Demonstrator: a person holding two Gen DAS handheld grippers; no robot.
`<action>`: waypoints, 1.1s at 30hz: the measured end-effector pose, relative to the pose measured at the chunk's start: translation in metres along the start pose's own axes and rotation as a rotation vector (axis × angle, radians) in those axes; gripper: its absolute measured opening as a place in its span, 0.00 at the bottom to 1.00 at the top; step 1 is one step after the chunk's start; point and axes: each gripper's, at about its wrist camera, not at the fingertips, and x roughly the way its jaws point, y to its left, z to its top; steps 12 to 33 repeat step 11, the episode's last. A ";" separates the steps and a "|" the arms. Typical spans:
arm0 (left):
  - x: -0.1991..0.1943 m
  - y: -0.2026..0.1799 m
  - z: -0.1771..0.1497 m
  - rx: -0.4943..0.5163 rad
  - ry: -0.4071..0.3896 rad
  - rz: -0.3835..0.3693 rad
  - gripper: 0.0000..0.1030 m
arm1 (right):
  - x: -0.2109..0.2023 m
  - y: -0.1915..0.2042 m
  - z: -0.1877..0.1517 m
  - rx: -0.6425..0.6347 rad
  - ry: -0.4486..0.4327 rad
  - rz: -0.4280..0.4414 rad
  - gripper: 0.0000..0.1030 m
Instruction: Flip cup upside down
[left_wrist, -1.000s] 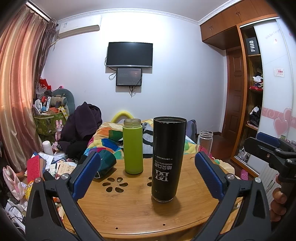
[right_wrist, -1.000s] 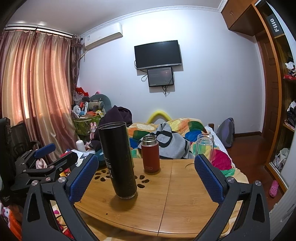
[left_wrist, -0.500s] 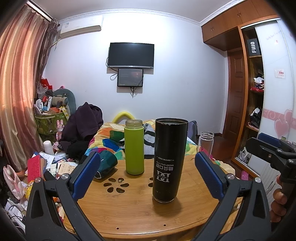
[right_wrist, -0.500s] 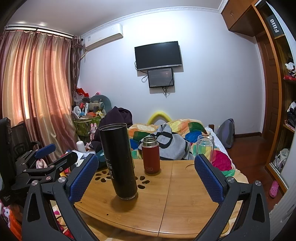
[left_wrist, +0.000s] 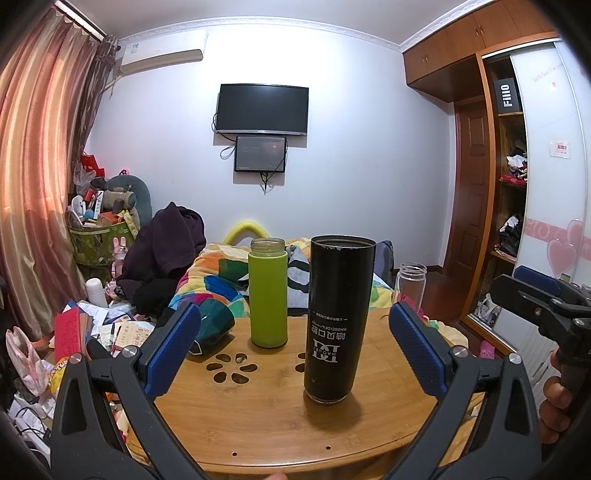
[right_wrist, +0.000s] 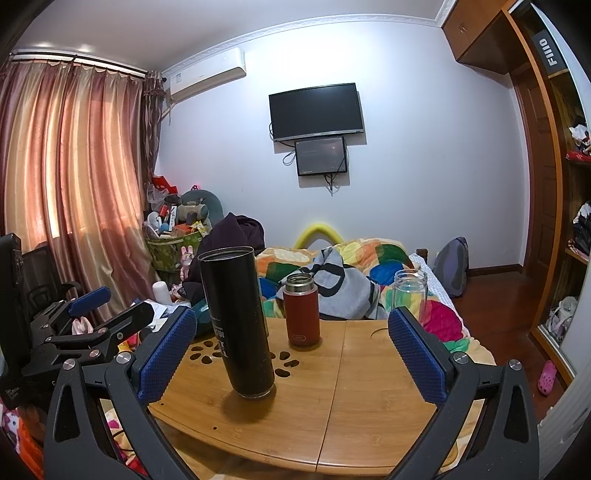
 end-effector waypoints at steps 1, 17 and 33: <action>0.001 -0.001 0.000 0.001 0.000 0.000 1.00 | 0.000 0.000 0.000 -0.001 0.000 0.000 1.00; -0.001 0.000 0.001 -0.005 -0.007 -0.001 1.00 | 0.000 -0.001 -0.002 -0.003 0.001 0.000 1.00; -0.001 0.000 0.001 -0.005 -0.007 -0.001 1.00 | 0.000 -0.001 -0.002 -0.003 0.001 0.000 1.00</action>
